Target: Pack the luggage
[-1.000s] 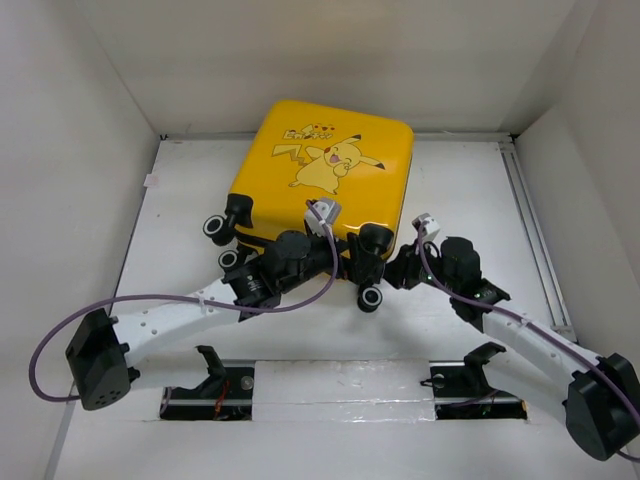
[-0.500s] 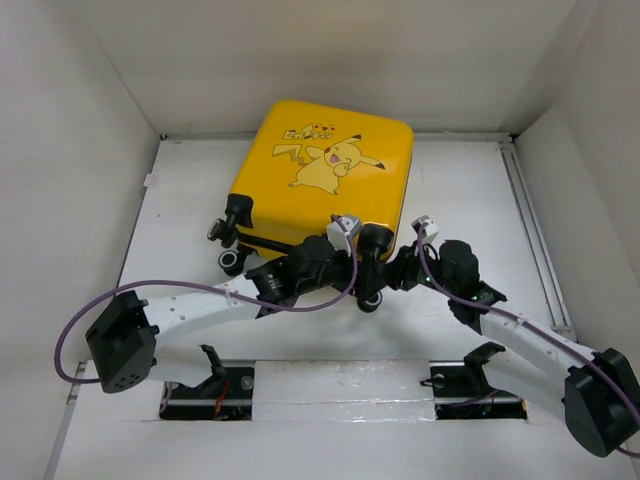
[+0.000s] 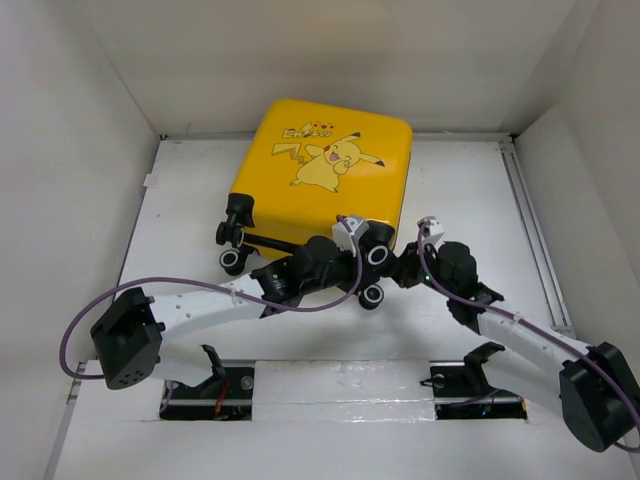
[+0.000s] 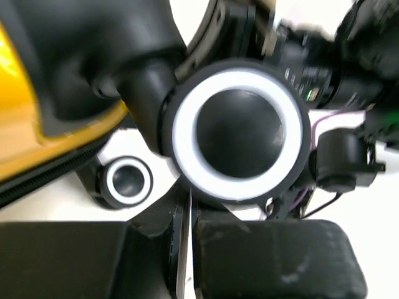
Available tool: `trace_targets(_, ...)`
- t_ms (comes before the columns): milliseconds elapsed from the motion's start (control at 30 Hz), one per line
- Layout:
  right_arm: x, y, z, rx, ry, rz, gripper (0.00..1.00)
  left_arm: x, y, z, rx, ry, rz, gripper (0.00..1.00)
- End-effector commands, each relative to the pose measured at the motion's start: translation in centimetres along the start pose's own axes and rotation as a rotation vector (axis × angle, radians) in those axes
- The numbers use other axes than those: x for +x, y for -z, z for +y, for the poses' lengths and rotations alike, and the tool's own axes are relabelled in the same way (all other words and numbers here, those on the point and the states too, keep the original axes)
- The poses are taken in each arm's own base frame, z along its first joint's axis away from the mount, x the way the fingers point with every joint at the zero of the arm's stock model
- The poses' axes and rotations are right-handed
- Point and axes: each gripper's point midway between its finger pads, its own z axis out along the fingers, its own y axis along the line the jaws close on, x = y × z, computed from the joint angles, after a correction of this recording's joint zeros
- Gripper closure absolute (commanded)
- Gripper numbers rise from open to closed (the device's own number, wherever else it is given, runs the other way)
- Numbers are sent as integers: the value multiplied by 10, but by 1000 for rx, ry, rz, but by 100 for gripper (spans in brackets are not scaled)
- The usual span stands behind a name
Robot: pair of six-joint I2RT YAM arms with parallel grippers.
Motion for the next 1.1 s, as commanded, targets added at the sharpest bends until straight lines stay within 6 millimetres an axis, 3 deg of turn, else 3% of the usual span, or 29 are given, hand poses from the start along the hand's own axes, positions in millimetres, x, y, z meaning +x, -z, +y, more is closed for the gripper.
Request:
trace_targets(0,-20,-1,14,-54,24,-98,100,-74,16,-33,81,10,-237,100)
trace_targets(133,-15,11,10,-3,23,-108,100,-94,21,-40,87,13,-296,100)
trace_targets(233,-18,23,23,-28,37,-126,100,-98,19,-40,76,5,-301,100)
trace_targets(333,-7,28,43,-96,56,-98,100,-98,13,-38,66,6,-302,100)
trace_targets(400,6,30,68,-188,89,-59,100,-103,10,-40,72,6,-311,100)
trace_targets(500,23,28,95,-249,140,-13,100,-112,5,-46,78,-5,-323,100)
trace_targets(600,36,26,108,-242,164,8,100,-124,2,-52,87,-14,-340,100)
trace_targets(767,30,27,125,-267,123,-93,100,-134,-9,-63,111,-18,-339,100)
trace_targets(833,16,20,130,-266,91,-178,100,-138,-18,-69,133,-22,-330,100)
trace_targets(900,29,8,129,-238,84,-173,100,-140,-25,-74,147,-14,-321,100)
trace_targets(967,20,2,138,-189,63,-245,100,-143,-31,-79,166,-7,-315,100)
trace_targets(1067,25,-6,136,-105,63,-298,100,-155,-31,-87,180,-8,-336,100)
